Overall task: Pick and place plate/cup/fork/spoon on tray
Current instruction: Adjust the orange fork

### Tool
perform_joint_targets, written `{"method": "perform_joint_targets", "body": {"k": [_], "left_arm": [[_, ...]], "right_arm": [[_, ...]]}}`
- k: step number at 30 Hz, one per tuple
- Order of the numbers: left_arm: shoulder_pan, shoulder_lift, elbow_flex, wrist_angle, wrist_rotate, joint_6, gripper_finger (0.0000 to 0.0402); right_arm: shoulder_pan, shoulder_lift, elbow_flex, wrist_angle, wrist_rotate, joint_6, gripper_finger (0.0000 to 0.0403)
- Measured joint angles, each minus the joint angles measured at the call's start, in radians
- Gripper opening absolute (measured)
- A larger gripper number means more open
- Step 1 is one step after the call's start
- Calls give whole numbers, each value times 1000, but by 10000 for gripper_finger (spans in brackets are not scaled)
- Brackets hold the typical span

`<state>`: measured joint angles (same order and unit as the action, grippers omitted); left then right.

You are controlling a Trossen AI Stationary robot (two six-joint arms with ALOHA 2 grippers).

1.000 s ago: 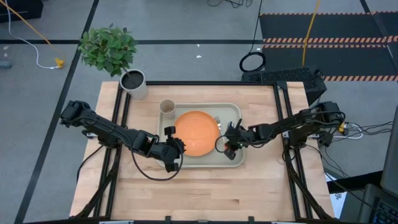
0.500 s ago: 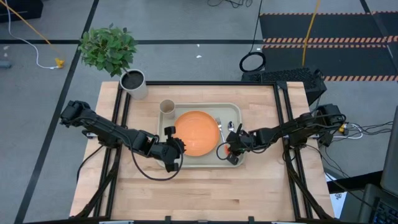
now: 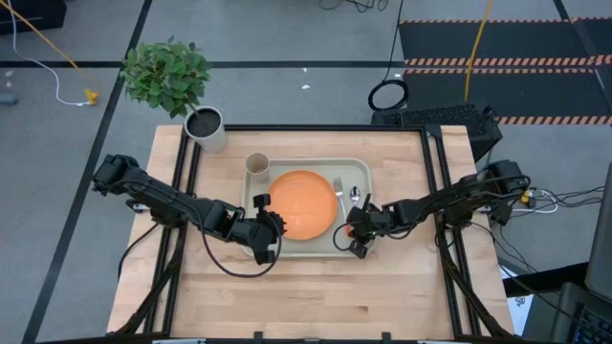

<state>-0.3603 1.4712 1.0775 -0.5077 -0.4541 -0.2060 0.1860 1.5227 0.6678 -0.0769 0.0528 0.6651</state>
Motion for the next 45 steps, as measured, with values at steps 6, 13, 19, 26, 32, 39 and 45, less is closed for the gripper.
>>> {"method": "perform_joint_targets", "body": {"k": [6,13,19,26,32,39,45], "left_arm": [[0,0,0,39,0,22,88],[0,0,0,44,0,23,88],[0,0,0,41,0,25,88],[0,0,0,41,0,25,88],[0,0,0,41,0,25,88],[0,0,0,41,1,30,88],[0,0,0,41,1,30,88]], "right_arm": [[-1,48,5,23,11,57,0],[-1,57,2,34,29,93,0],[-1,59,1,61,26,82,0],[-1,56,1,59,25,69,0],[-1,36,-1,46,24,48,0],[-1,36,-1,51,25,37,0],[-1,36,-1,55,28,31,0]]}}
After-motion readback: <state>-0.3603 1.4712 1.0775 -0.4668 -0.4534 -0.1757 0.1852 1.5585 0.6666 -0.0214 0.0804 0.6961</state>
